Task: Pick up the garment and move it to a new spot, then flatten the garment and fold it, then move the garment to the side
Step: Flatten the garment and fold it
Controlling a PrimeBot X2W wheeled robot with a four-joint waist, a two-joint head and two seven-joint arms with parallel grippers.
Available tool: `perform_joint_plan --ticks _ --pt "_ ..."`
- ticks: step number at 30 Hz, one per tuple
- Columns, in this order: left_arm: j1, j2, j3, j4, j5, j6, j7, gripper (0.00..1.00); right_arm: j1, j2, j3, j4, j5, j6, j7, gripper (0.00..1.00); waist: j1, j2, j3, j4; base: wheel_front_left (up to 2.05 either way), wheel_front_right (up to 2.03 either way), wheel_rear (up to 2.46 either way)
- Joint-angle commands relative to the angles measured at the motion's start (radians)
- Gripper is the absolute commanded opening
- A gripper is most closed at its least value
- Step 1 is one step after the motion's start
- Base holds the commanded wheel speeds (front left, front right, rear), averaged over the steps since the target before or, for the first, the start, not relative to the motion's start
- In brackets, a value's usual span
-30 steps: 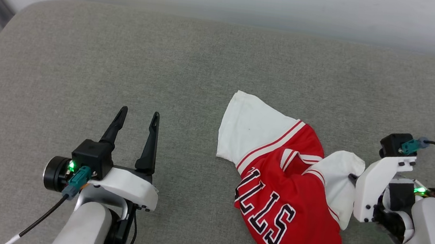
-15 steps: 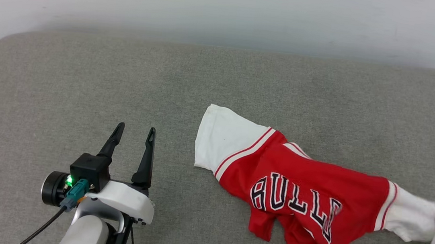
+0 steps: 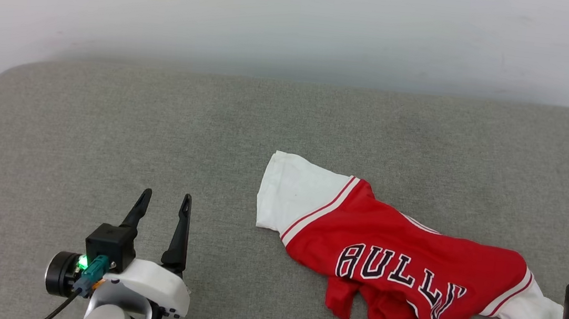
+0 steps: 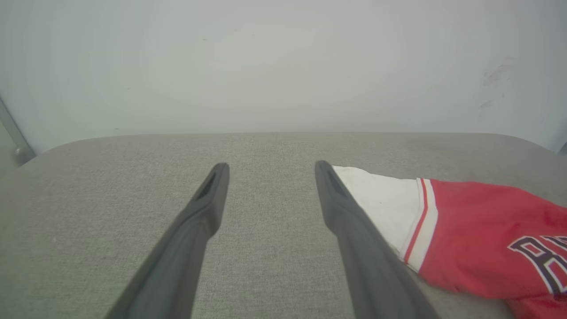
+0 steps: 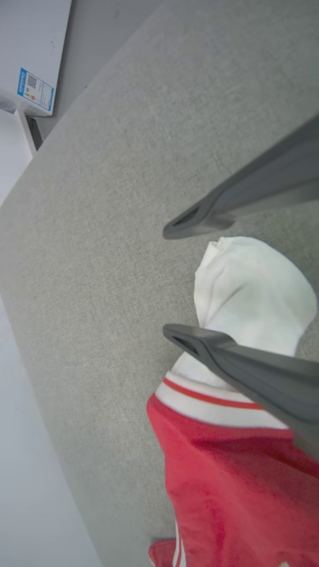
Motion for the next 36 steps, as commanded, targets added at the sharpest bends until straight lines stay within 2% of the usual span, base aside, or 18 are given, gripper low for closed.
perform_joint_plan --ticks 1,6,11,16,23,29,33,36 --pt "0.017 0.003 0.000 0.001 -0.005 0.007 0.001 1.00 0.011 0.001 0.012 -0.022 -0.002 -0.001 -0.049 1.00 -0.0001 0.0000 -0.021 0.000 0.00 0.00 0.00" --pt "0.049 0.011 0.002 -0.005 -0.011 0.015 0.012 1.00 0.052 0.015 0.086 -0.103 -0.028 -0.001 -0.199 1.00 -0.0001 0.0000 -0.056 0.002 0.00 0.00 0.00" --pt "0.069 0.030 -0.001 -0.019 -0.010 0.023 0.031 1.00 0.119 0.037 0.226 -0.219 -0.057 -0.001 -0.270 1.00 -0.0001 0.0000 -0.081 0.004 0.00 0.00 0.00" --pt "0.083 0.041 0.001 -0.019 -0.015 0.025 0.039 1.00 0.186 0.053 0.305 -0.319 -0.045 -0.001 -0.277 1.00 -0.0001 0.0000 -0.101 0.002 0.00 0.00 0.00" --pt "0.062 0.049 -0.008 -0.027 -0.019 0.025 0.065 1.00 0.245 0.058 0.362 -0.436 -0.020 -0.001 -0.228 1.00 -0.0001 0.0000 -0.103 -0.019 0.00 0.00 0.00" --pt "-0.090 0.047 -0.070 -0.015 -0.002 -0.043 0.136 1.00 0.226 0.059 0.388 -0.495 0.001 -0.001 -0.196 1.00 -0.0001 0.0000 -0.058 -0.055 0.00 0.00 0.00" --pt "-0.271 0.062 -0.105 0.022 -0.013 -0.117 0.235 1.00 0.178 0.059 0.412 -0.528 0.005 -0.001 -0.191 1.00 -0.0001 0.0000 0.028 -0.099 0.00 0.00 0.00" --pt "-0.410 0.074 -0.127 0.066 -0.048 -0.153 0.336 1.00 0.139 0.059 0.430 -0.536 0.011 -0.001 -0.201 1.00 -0.0001 0.0000 0.100 -0.136 0.00 0.00 0.00"
